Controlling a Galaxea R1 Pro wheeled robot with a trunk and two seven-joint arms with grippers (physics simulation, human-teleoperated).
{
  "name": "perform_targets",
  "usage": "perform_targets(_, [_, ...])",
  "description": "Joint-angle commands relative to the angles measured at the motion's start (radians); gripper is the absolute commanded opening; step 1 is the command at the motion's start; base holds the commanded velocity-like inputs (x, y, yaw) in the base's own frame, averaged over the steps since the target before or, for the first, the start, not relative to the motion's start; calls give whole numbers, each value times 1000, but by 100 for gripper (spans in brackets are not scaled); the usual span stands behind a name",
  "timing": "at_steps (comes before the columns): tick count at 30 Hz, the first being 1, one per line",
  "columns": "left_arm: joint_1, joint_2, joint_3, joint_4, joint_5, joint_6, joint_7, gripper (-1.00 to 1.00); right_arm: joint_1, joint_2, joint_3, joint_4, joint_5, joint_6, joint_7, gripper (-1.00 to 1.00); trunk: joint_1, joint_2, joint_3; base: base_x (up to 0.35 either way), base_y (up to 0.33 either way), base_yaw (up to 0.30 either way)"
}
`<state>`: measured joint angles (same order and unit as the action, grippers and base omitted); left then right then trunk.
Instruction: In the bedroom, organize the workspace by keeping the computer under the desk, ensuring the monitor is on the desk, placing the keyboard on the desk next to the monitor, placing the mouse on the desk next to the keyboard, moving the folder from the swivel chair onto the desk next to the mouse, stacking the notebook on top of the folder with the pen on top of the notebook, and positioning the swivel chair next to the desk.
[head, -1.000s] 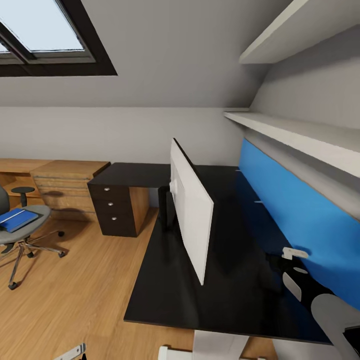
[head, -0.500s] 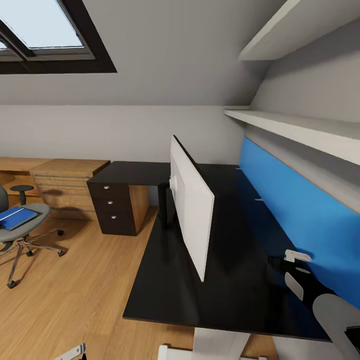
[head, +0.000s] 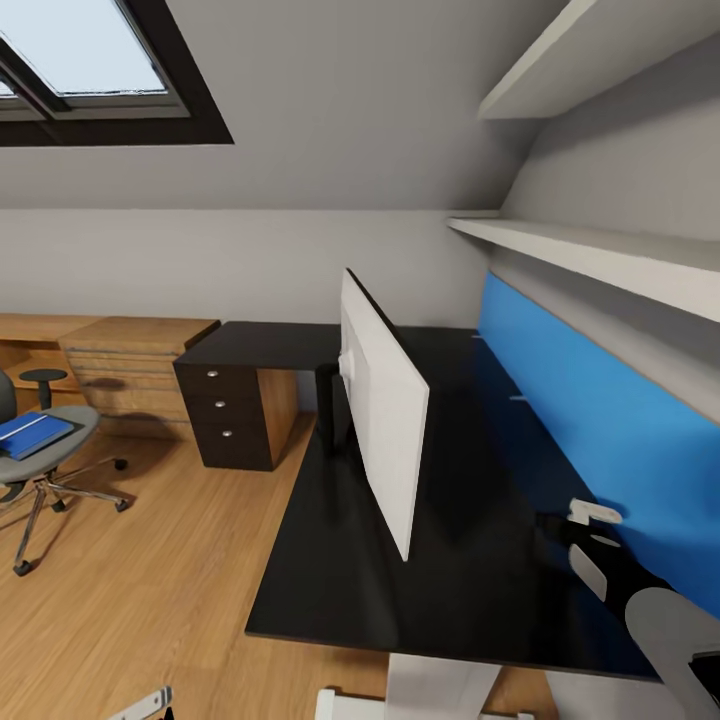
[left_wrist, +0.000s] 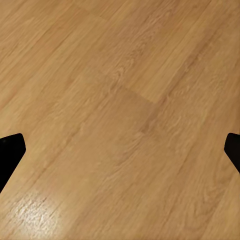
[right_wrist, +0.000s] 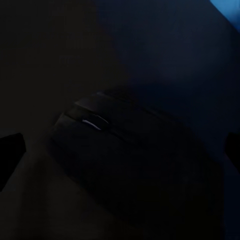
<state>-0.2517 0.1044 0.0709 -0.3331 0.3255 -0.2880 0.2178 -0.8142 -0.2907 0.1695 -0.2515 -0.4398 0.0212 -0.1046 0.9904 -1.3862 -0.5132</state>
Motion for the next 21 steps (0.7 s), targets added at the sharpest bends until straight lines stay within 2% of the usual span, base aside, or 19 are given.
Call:
perform_targets(1, [-1,0,-1,0,7,-3,0,100,0,-1,8,-2,-8,3,-6,100,4,-8,-4,0,0,0])
perform_targets(3, [-1,0,-2,0,7,-3,0,100,0,-1,9,-2,-8,3,-6,100,12,-22,-10,0,0,0])
perform_targets(16, [-1,0,-2,0,7,-3,0,100,0,-2,9,-2,-7,2,-6,100,12,-22,-10,0,0,0])
perform_targets(21, [-1,0,-2,0,7,-3,0,100,0,-1,9,-2,-7,3,-6,100,27,-50,-23,0,0,0])
